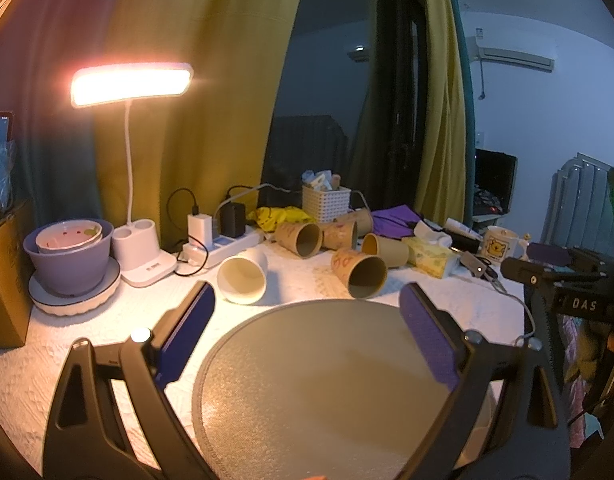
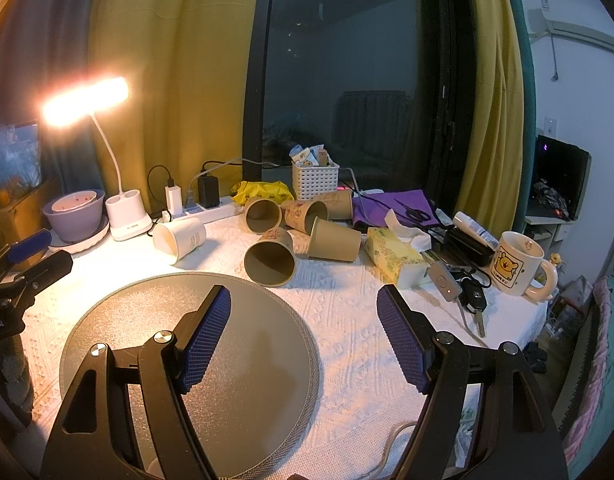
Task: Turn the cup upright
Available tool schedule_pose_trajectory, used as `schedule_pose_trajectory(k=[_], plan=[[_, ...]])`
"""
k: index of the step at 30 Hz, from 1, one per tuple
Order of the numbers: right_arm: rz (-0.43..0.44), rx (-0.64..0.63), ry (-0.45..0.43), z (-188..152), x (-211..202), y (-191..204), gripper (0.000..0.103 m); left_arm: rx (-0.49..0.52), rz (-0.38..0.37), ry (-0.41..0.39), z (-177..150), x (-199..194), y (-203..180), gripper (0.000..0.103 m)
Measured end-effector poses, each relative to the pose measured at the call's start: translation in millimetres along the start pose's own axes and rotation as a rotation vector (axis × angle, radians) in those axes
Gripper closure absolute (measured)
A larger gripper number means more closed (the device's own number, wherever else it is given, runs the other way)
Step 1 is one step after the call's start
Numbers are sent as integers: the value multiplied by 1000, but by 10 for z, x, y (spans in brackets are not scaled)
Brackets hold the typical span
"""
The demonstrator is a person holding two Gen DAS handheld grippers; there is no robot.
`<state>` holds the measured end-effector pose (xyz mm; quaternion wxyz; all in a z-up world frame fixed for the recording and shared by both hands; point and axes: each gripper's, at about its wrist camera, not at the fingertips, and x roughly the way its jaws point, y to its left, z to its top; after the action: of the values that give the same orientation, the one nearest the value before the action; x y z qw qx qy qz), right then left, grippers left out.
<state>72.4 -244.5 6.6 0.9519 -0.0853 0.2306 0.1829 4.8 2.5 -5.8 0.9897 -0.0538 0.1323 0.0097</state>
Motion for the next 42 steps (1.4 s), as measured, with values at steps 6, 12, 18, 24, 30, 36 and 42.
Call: schedule_pose_trajectory(k=[6, 12, 18, 24, 30, 36, 42], plan=[[0, 1, 1, 0, 2, -3, 24, -1, 0, 0, -1, 2, 4, 9], [17, 9, 13, 6, 46, -40, 24, 5, 1, 19, -33, 60, 3, 9], [39, 20, 38, 35, 296, -214, 24, 0, 12, 77, -30, 218, 24, 9], [47, 28, 83, 114, 650, -576, 24, 97, 14, 198, 133, 609, -176, 9], [93, 12, 137, 173, 1066, -939, 24, 280, -22, 285, 392, 1154, -611, 9], [129, 38, 174, 230, 1442, -1260, 24, 457, -67, 351, 622, 1804, -1022, 9], [143, 97, 205, 275, 1760, -1549, 24, 570, -133, 427, 758, 2467, -1337, 9]])
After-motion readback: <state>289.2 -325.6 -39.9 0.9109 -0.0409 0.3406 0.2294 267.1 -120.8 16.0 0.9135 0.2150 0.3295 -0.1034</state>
